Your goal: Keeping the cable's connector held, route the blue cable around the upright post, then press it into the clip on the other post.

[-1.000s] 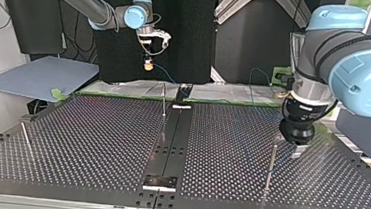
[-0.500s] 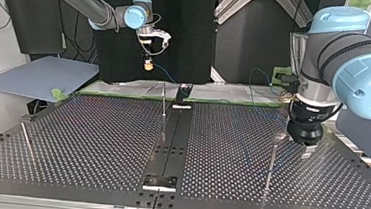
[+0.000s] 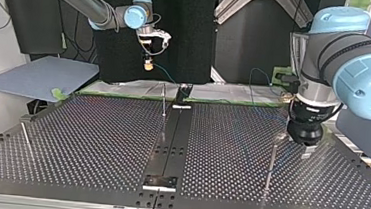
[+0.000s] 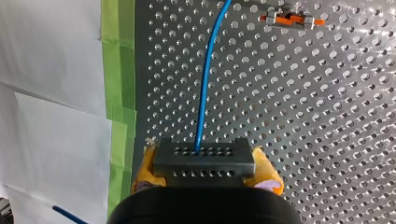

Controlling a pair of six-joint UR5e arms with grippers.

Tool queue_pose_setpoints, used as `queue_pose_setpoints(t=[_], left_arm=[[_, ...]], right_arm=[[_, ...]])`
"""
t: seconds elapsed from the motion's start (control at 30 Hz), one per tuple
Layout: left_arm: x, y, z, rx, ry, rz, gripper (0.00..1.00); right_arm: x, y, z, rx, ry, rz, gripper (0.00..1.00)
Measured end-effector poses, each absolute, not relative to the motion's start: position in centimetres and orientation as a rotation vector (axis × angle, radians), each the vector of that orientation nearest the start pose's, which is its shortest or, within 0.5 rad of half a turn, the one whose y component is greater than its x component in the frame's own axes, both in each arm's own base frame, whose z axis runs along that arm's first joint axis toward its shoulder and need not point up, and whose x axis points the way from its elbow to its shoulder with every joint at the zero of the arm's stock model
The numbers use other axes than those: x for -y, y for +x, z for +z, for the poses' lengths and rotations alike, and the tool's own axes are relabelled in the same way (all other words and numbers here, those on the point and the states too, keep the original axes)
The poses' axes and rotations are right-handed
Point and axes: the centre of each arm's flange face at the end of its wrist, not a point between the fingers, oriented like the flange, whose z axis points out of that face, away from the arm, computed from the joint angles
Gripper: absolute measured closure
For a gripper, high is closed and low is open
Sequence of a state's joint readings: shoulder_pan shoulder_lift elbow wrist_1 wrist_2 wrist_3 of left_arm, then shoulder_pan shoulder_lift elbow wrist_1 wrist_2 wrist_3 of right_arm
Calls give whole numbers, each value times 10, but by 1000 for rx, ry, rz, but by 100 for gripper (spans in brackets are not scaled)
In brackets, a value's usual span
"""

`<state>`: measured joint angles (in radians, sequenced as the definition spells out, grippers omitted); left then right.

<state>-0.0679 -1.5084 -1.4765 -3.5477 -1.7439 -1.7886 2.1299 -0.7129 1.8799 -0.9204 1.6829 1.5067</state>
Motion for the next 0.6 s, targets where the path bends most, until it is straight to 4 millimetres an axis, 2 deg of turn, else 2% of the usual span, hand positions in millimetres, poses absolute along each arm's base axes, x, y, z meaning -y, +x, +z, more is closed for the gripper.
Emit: queue_pose_setpoints(t=[0.33,0.6], left_arm=[[147,422,527,-1799,-247,-51,1],[165,418,527,-1816,-139,-93,1]], right_arm=[[399,394,-41,1010,1774,1304,100],[400,393,-41,1015,1772,1304,100]])
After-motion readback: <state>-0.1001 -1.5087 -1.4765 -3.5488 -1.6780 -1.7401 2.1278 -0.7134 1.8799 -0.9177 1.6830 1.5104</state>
